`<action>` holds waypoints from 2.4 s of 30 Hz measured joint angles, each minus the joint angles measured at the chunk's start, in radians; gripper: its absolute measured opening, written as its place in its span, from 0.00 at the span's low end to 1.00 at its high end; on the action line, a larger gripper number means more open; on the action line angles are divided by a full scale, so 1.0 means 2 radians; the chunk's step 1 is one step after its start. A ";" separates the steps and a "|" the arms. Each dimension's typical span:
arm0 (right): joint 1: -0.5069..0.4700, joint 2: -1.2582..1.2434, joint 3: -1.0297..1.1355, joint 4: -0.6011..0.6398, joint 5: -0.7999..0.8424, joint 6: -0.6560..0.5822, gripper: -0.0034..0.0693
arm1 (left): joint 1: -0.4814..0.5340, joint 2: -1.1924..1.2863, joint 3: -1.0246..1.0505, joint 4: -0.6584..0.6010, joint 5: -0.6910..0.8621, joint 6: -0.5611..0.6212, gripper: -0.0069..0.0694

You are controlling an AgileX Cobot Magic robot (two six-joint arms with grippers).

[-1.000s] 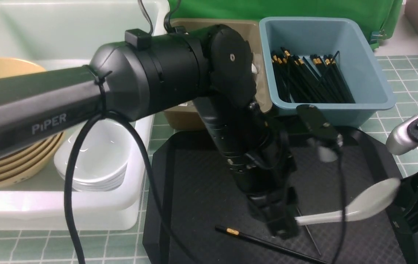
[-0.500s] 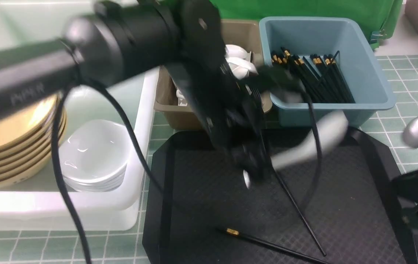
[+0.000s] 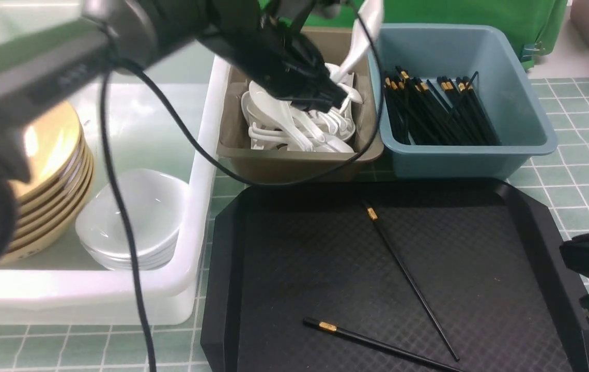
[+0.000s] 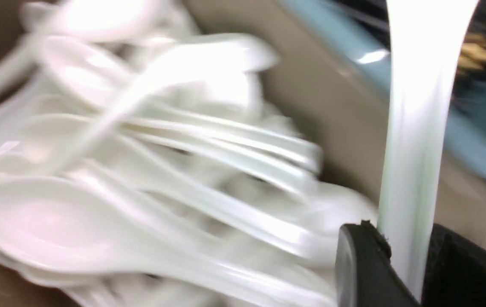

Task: On blue table put chopsticks spoon bowls plates into blue grey white boxes.
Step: 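Pick up a white spoon from the spoon tray with the left gripper, then grasp the chopsticks with the right gripper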

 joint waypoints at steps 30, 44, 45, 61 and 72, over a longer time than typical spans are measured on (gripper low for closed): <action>0.000 0.181 -0.026 0.133 0.031 -0.099 0.31 | 0.001 -0.405 0.330 0.091 0.113 -0.080 0.09; 0.061 0.414 -0.172 0.087 0.028 -0.079 0.52 | 0.001 -0.695 0.656 0.131 -0.019 -0.086 0.10; 0.061 0.432 -0.185 0.083 0.028 -0.077 0.52 | 0.001 -0.711 0.663 0.131 -0.037 -0.086 0.10; 0.061 0.479 -0.227 0.074 0.056 -0.087 0.12 | 0.001 -0.746 0.674 0.130 -0.091 -0.092 0.10; 0.050 0.332 -0.279 0.030 0.000 -0.092 0.10 | 0.001 -0.746 0.674 0.129 -0.095 -0.094 0.10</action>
